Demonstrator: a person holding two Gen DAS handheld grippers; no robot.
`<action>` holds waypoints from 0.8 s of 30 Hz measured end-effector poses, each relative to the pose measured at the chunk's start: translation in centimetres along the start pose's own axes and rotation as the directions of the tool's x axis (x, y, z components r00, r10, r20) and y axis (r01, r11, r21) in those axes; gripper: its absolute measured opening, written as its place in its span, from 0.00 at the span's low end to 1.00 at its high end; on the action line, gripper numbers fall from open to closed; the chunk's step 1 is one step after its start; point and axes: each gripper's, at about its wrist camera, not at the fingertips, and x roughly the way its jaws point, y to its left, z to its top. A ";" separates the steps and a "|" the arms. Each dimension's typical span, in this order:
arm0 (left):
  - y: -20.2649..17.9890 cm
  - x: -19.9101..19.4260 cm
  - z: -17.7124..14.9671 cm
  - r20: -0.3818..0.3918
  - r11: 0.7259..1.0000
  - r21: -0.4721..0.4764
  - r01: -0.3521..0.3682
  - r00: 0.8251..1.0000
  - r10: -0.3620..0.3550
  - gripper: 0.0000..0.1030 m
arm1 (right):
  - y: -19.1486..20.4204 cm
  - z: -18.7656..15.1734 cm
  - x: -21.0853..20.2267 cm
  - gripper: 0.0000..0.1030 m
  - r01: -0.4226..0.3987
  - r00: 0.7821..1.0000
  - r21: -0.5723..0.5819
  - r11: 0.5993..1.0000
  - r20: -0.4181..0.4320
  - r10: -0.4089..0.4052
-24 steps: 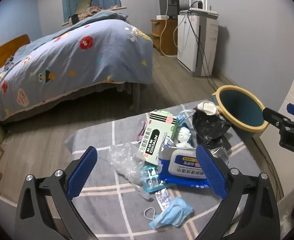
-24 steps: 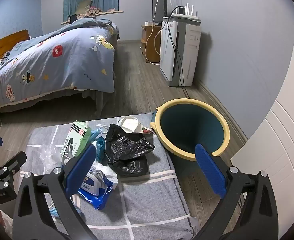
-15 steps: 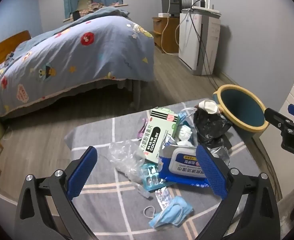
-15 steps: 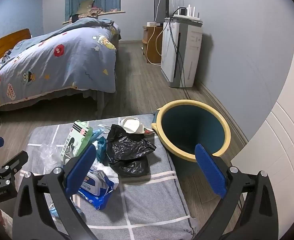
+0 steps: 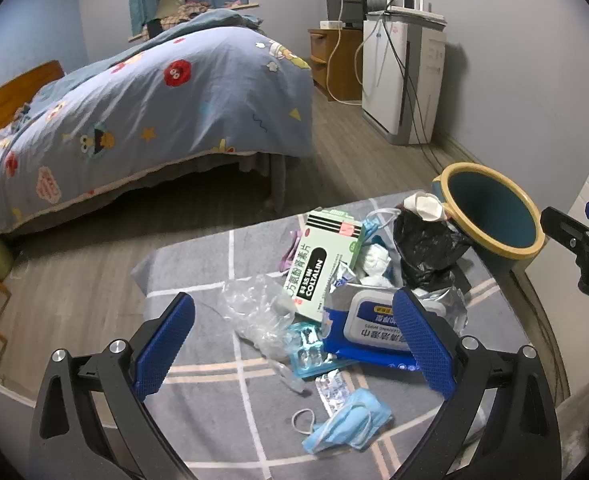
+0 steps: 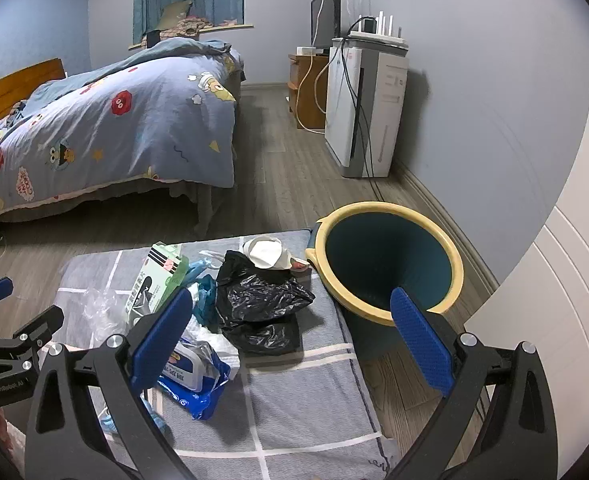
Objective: Collect trash
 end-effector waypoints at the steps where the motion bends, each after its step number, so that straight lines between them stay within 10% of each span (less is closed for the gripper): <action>1: 0.0 0.0 0.0 0.000 1.000 0.002 -0.002 1.000 0.002 0.95 | 0.0 0.0 0.0 0.95 0.000 1.000 0.001 1.000 0.000 0.000; 24: -0.6 0.1 -0.3 0.002 1.000 0.013 0.017 1.000 -0.017 0.95 | 0.1 -0.2 0.3 0.95 0.005 1.000 0.001 1.000 -0.009 -0.005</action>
